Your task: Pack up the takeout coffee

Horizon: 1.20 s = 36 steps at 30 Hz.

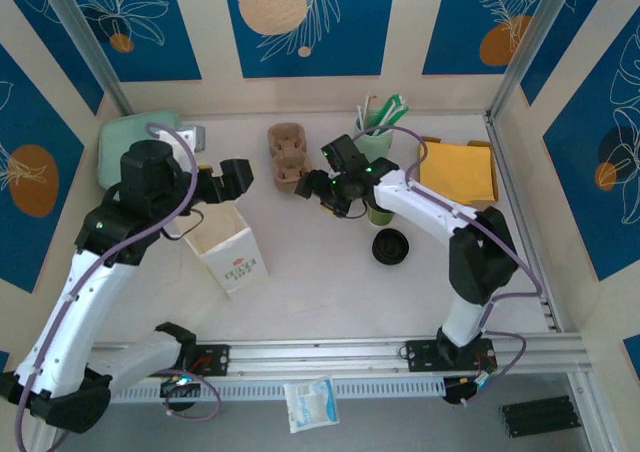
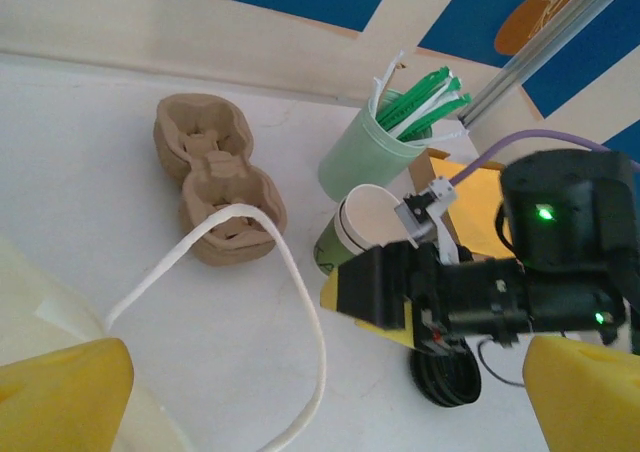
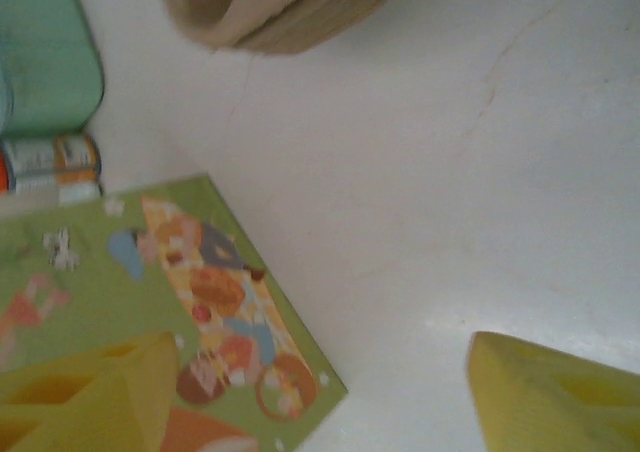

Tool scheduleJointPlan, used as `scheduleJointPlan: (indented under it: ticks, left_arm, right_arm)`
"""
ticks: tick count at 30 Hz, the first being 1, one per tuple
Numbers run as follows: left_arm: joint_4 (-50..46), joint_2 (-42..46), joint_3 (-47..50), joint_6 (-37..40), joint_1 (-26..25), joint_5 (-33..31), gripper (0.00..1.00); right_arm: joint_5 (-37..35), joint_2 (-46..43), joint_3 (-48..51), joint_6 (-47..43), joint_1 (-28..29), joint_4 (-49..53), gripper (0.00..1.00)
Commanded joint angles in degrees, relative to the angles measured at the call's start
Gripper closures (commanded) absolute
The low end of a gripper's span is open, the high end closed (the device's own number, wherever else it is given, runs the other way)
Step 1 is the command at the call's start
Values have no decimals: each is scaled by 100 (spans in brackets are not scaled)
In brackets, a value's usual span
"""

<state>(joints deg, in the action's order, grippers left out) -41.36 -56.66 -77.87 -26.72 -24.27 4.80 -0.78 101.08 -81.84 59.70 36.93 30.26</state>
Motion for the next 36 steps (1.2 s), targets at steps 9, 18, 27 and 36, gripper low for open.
scheduleJointPlan:
  ticks: [9,18,27,36]
  left_arm:
    - [-99,295,11,388,-43,-199,1]
    - [38,209,17,412,-36,-30,1]
    - [118,165,16,380,-41,39,0]
    - [130,163,43,352,-42,65,1]
  right_arm:
    - [-548,1155,-1163,734,-122,-87,53]
    - [-563,1712,-1795,732,-213,98,62]
    - [-493,1922,-1932,736,-282,100,65]
    - [-405,2112,-2155,685,-344,125,70]
